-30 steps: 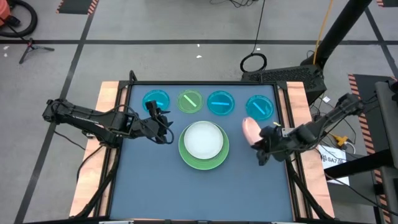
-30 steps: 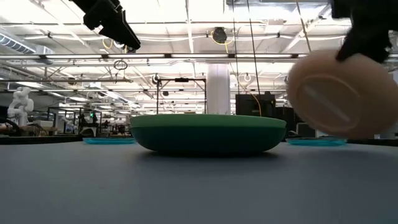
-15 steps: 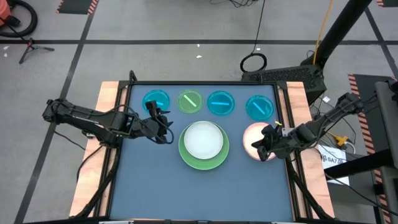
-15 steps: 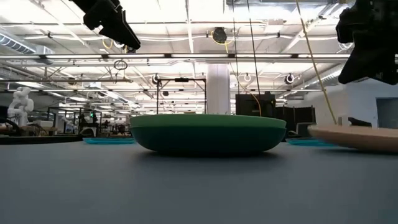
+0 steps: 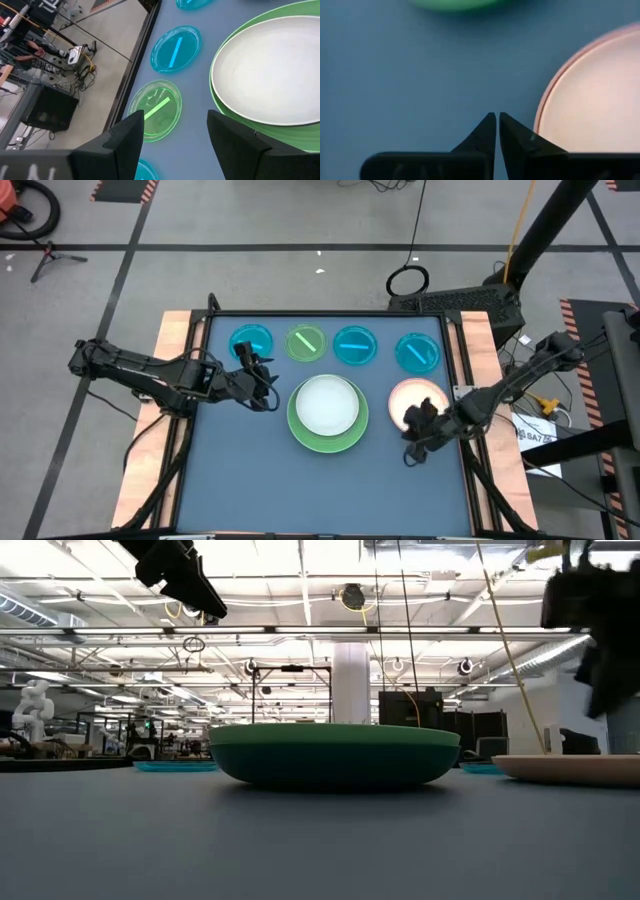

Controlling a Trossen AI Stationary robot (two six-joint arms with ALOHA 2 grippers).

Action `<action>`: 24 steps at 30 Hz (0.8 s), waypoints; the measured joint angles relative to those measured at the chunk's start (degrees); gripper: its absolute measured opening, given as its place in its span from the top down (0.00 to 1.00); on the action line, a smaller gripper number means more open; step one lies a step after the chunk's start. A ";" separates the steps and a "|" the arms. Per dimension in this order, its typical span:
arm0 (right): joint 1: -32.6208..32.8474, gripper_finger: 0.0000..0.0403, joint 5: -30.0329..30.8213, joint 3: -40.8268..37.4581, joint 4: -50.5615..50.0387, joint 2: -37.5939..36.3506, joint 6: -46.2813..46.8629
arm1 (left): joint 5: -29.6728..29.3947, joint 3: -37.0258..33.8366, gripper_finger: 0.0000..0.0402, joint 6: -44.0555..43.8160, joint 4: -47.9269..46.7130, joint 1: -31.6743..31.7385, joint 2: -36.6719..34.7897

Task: Stack plastic plates
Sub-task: Remove the light orange plate from the orange plate to the middle left of the table

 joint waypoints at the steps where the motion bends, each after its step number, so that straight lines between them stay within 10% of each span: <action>1: 0.10 0.94 -1.85 0.00 -0.13 1.61 -0.54 | -0.02 0.00 0.44 0.02 0.30 -0.02 0.00; 11: 0.24 0.77 -6.55 0.06 1.58 10.35 -0.65 | 0.00 0.00 0.44 1.04 1.25 0.00 0.00; 24: 3.67 0.80 -5.93 11.68 -20.25 10.84 -5.78 | -0.02 -0.02 0.44 2.57 2.22 0.77 0.00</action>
